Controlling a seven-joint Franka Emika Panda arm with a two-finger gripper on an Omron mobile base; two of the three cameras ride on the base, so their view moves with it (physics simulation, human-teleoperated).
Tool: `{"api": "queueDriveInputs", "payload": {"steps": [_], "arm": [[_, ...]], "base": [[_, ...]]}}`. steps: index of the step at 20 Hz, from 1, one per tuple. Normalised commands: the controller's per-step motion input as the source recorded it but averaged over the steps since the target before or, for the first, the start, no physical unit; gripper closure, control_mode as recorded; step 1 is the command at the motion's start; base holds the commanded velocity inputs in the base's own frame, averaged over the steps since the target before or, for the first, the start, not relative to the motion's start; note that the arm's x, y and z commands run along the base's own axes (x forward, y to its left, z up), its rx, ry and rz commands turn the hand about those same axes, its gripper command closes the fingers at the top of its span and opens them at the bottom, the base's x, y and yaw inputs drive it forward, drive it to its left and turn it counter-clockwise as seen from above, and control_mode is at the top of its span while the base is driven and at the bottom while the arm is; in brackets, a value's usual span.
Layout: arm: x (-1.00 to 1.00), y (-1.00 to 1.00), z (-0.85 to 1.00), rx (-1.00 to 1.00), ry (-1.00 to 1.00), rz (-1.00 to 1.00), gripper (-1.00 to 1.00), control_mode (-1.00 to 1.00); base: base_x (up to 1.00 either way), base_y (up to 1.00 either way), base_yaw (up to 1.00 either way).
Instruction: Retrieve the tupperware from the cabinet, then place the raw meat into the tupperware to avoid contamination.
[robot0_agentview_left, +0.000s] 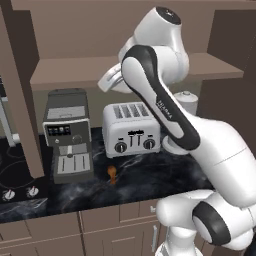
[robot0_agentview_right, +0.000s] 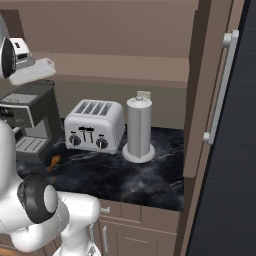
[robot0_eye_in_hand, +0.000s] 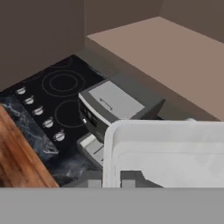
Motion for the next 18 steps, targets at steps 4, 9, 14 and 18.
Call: {"api": "queueDriveInputs", "payload": {"steps": [4, 9, 14, 18], "arm": [[-0.6, -0.24, -0.1, 0.0, 0.03, 0.0, 1.0, -1.0], [-0.53, -0.24, -0.23, 0.0, 0.03, 0.0, 1.0, -1.0], [-0.47, -0.22, -0.34, 0.0, 0.05, 0.0, 1.0, -1.0], [-0.39, -0.2, -0.4, 0.0, 0.07, 0.0, 1.0, -1.0]], "base": [[0.0, 0.0, 0.0], [0.0, 0.0, 0.0], [0.0, 0.0, 0.0], [0.0, 0.0, 0.0]]}}
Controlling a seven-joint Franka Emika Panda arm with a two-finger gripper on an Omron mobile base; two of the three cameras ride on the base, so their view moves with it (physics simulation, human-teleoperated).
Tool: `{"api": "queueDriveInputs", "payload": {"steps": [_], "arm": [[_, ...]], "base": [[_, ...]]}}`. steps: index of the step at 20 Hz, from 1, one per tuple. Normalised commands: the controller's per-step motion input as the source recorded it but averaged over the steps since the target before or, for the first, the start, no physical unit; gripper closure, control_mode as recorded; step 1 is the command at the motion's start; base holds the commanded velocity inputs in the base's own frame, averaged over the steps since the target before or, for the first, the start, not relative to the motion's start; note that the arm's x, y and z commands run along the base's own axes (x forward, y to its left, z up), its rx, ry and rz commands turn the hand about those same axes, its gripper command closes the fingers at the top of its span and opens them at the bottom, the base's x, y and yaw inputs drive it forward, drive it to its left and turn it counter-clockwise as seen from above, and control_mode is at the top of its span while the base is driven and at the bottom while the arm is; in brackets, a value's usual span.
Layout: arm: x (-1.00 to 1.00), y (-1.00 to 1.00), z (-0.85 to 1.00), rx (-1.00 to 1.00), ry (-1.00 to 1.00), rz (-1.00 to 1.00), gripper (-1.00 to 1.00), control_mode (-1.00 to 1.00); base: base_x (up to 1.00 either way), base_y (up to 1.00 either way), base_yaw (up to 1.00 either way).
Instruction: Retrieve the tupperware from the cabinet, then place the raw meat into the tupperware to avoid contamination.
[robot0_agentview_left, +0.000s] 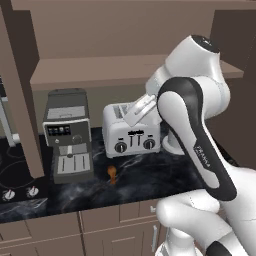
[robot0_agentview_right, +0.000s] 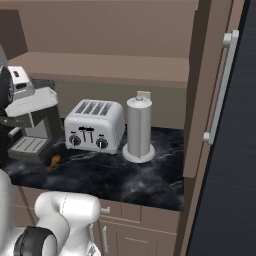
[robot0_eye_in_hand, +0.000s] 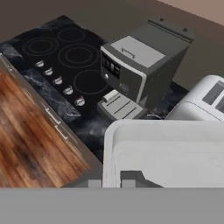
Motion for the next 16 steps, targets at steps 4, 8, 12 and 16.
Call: {"api": "queueDriveInputs", "payload": {"steps": [4, 8, 12, 16], "arm": [[-0.3, -0.18, -0.44, 0.0, 0.07, 0.0, 1.0, -1.0], [-0.23, -0.16, -0.45, 0.0, 0.07, 0.0, 1.0, -1.0], [-0.14, -0.13, -0.47, 0.0, 0.06, 0.0, 1.0, -1.0], [-0.02, -0.1, -0.49, -0.01, 0.05, 0.0, 1.0, -1.0]], "base": [[0.0, 0.0, 0.0], [0.0, 0.0, 0.0], [0.0, 0.0, 0.0], [0.0, 0.0, 0.0]]}}
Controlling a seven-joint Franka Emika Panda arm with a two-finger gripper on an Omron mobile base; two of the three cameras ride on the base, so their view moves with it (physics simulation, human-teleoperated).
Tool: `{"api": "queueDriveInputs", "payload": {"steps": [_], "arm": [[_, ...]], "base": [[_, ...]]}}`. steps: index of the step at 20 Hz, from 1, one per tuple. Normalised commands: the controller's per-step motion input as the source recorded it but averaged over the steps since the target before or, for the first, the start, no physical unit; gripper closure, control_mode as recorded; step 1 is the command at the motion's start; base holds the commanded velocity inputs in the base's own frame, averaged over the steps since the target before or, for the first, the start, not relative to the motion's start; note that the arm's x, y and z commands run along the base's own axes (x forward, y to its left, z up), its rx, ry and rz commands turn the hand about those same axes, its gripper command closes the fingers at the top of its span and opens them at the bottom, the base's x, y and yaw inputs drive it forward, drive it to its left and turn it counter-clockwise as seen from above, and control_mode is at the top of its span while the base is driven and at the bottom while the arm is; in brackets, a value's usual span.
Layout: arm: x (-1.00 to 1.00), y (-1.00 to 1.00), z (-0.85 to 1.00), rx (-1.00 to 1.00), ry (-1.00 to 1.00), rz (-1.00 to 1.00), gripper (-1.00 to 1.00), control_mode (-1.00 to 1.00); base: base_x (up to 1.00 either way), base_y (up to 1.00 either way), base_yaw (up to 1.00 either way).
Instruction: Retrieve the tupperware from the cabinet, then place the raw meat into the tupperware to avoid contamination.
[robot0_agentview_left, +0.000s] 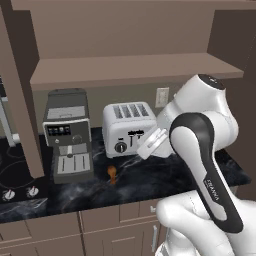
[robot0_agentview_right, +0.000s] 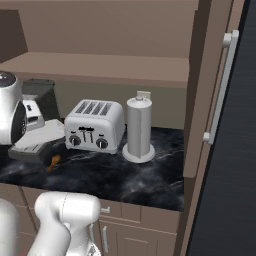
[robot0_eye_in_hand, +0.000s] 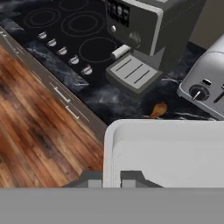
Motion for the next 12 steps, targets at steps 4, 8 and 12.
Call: {"api": "queueDriveInputs", "payload": {"steps": [4, 8, 12], "arm": [[0.0, -0.1, -0.49, -0.01, 0.06, 0.0, 1.0, -1.0], [0.01, -0.1, -0.48, -0.01, 0.06, 0.0, 1.0, -1.0], [0.18, -0.1, -0.4, -0.01, 0.07, 0.0, 1.0, -1.0]], "base": [[0.0, 0.0, 0.0], [0.0, 0.0, 0.0], [0.0, 0.0, 0.0]]}}
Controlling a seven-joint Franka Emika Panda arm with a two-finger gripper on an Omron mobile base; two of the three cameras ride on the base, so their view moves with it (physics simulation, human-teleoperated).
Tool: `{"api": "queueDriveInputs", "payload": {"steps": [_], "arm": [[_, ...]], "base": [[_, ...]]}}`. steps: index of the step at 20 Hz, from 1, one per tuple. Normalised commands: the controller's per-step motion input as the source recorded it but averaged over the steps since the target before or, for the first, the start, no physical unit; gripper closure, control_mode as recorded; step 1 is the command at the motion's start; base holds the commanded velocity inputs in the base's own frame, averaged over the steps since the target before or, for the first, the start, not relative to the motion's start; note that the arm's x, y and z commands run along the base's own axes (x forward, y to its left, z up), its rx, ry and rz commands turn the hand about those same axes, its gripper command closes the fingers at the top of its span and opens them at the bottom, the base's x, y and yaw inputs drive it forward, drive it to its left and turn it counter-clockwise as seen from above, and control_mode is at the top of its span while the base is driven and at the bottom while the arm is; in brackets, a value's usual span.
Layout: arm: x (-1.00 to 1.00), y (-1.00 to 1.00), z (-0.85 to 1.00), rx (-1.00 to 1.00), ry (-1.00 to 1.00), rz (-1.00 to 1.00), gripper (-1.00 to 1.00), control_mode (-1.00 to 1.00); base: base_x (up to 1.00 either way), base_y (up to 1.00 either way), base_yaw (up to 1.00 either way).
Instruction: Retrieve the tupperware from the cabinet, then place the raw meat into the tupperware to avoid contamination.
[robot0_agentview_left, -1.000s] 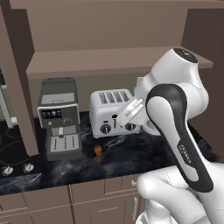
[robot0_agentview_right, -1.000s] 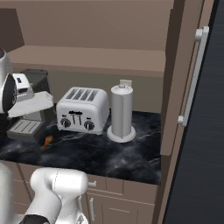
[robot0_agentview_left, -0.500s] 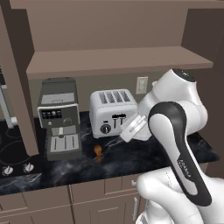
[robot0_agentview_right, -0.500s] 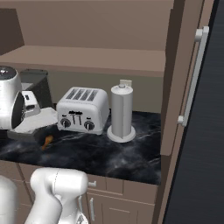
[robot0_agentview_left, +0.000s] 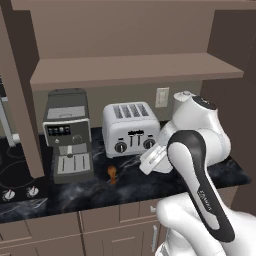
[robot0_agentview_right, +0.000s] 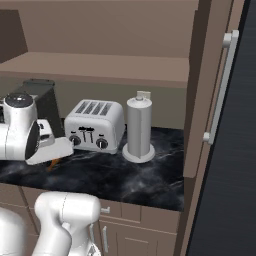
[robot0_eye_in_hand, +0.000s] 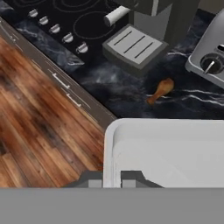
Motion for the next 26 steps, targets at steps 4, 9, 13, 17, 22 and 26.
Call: {"api": "queueDriveInputs", "payload": {"steps": [4, 9, 13, 17, 22, 26], "arm": [[0.24, -0.11, -0.36, -0.01, 0.08, 0.0, 1.0, -1.0], [0.27, -0.1, -0.39, -0.01, 0.08, 0.0, 1.0, -1.0], [0.26, -0.09, -0.43, -0.02, 0.09, -0.01, 1.0, -1.0], [0.24, -0.04, -0.45, -0.02, 0.07, 0.0, 1.0, -1.0], [0.24, 0.0, -0.45, -0.01, 0.05, 0.0, 1.0, -1.0], [0.25, 0.0, -0.42, 0.0, 0.03, 0.0, 1.0, -1.0]], "base": [[0.0, 0.0, 0.0], [0.0, 0.0, 0.0], [0.0, 0.0, 0.0], [0.0, 0.0, 0.0], [0.0, 0.0, 0.0], [0.0, 0.0, 0.0]]}}
